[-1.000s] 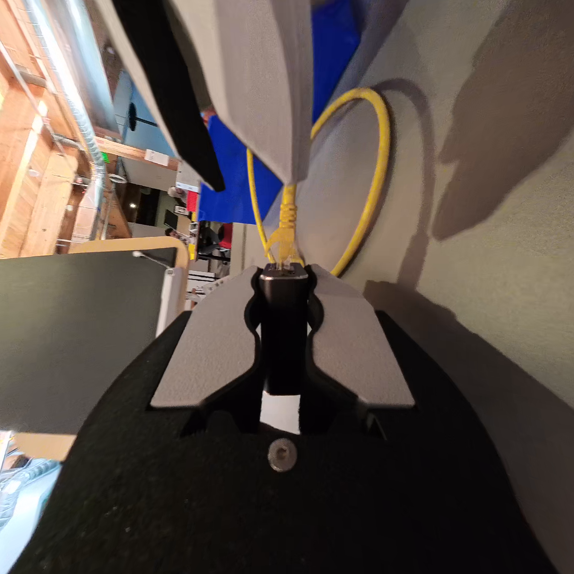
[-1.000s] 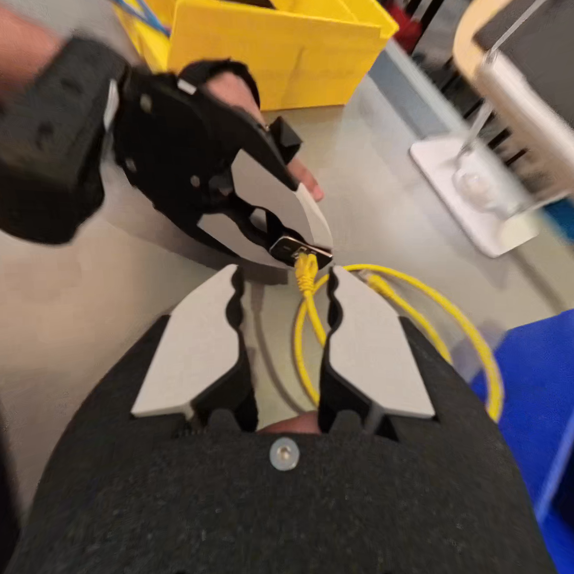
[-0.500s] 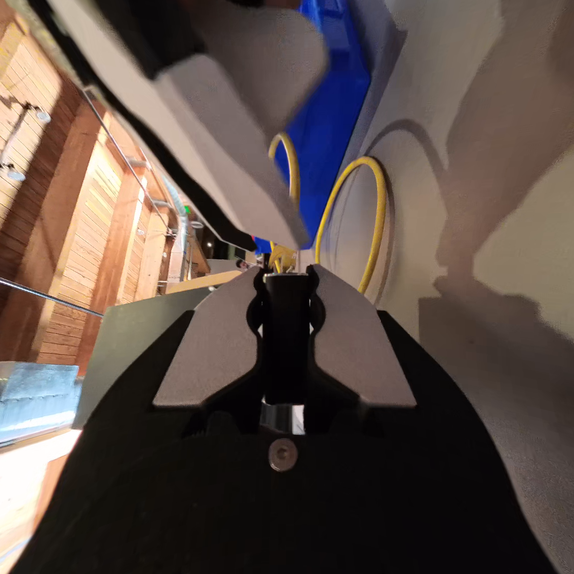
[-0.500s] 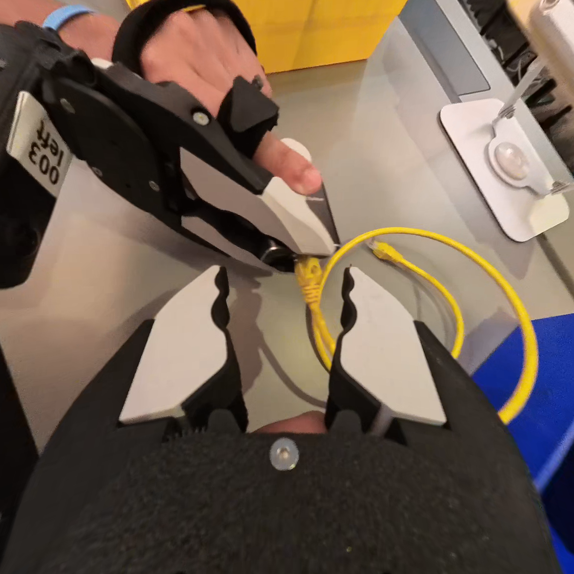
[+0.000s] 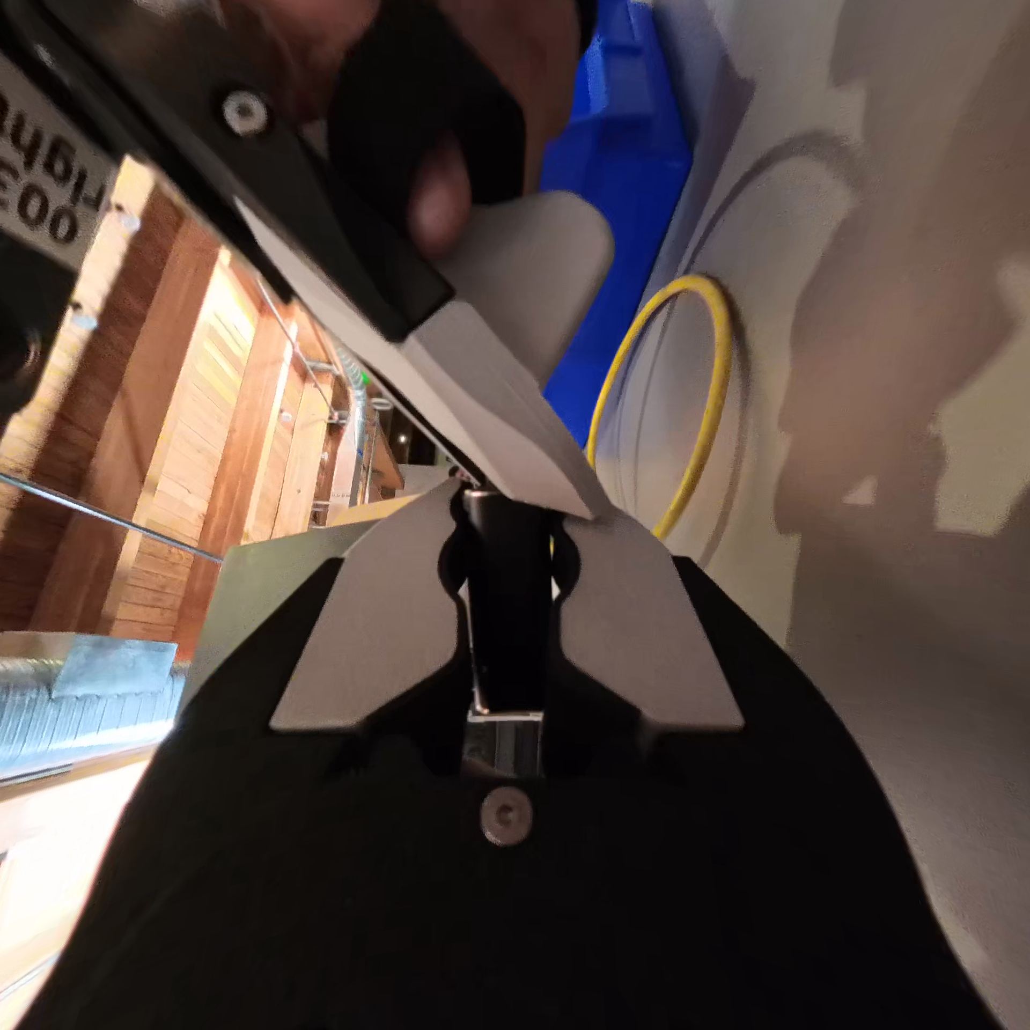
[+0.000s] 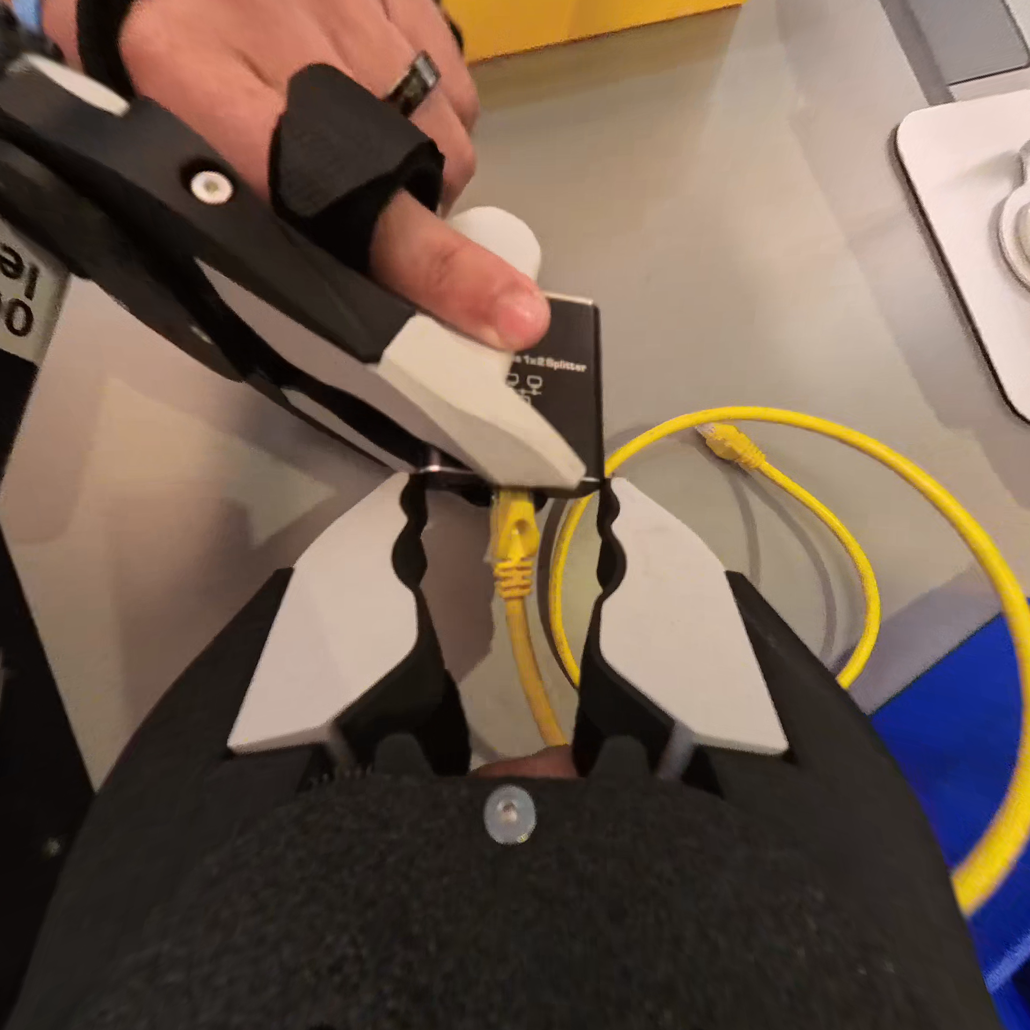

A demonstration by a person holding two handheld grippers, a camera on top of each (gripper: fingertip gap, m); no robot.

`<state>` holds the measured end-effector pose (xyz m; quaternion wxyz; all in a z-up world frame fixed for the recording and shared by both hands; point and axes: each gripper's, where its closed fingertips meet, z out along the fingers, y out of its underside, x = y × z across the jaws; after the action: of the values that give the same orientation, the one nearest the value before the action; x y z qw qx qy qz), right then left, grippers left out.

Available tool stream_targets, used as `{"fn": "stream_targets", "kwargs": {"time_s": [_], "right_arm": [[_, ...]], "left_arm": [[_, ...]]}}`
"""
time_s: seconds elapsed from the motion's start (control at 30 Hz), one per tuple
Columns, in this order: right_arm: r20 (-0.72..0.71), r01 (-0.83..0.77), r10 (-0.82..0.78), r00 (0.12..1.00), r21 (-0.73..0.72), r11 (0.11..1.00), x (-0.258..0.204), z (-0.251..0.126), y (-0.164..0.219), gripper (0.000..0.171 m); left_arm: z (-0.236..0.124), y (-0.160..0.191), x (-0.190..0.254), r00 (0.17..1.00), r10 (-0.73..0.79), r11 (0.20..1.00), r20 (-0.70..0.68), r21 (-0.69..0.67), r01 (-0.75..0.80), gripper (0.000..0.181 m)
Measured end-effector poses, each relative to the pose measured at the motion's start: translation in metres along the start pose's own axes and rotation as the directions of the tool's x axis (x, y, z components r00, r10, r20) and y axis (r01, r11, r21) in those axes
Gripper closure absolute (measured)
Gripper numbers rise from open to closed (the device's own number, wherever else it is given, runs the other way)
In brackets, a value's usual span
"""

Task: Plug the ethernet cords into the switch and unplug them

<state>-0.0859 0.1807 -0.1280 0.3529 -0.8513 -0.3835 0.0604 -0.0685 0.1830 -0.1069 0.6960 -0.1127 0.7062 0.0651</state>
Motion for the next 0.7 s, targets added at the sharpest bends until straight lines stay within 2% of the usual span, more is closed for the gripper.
{"fn": "stream_targets", "kwargs": {"time_s": [0.13, 0.23, 0.37, 0.5, 0.63, 0.7], "right_arm": [[-0.010, -0.071, 0.071, 0.997, -0.005, 0.997, 0.004, -0.002, 0.005, 0.112], [-0.027, -0.115, 0.113, 0.993, -0.059, 0.992, 0.004, -0.001, 0.012, 0.112], [-0.106, -0.273, 0.261, 0.960, -0.128, 0.953, 0.000, 0.011, 0.012, 0.111], [-0.142, -0.405, 0.390, 0.910, -0.097, 0.909, 0.005, 0.023, 0.010, 0.112], [-0.177, -0.408, 0.395, 0.901, -0.041, 0.912, 0.008, 0.022, 0.004, 0.111], [-0.177, -0.376, 0.374, 0.910, 0.024, 0.926, 0.010, 0.009, -0.008, 0.117]], "left_arm": [[0.004, 0.012, 0.005, 0.996, -0.082, 0.995, -0.033, -0.055, 0.081, 0.155], [0.011, 0.041, 0.020, 0.986, -0.133, 0.975, -0.101, -0.192, 0.112, 0.153], [0.014, 0.047, 0.030, 0.975, -0.175, 0.964, -0.138, -0.225, 0.141, 0.154], [0.014, 0.046, 0.031, 0.973, -0.178, 0.963, -0.143, -0.228, 0.143, 0.155], [0.015, 0.050, 0.027, 0.966, -0.220, 0.956, -0.134, -0.229, 0.186, 0.155], [0.015, 0.055, 0.021, 0.969, -0.228, 0.951, -0.101, -0.235, 0.199, 0.155]]}}
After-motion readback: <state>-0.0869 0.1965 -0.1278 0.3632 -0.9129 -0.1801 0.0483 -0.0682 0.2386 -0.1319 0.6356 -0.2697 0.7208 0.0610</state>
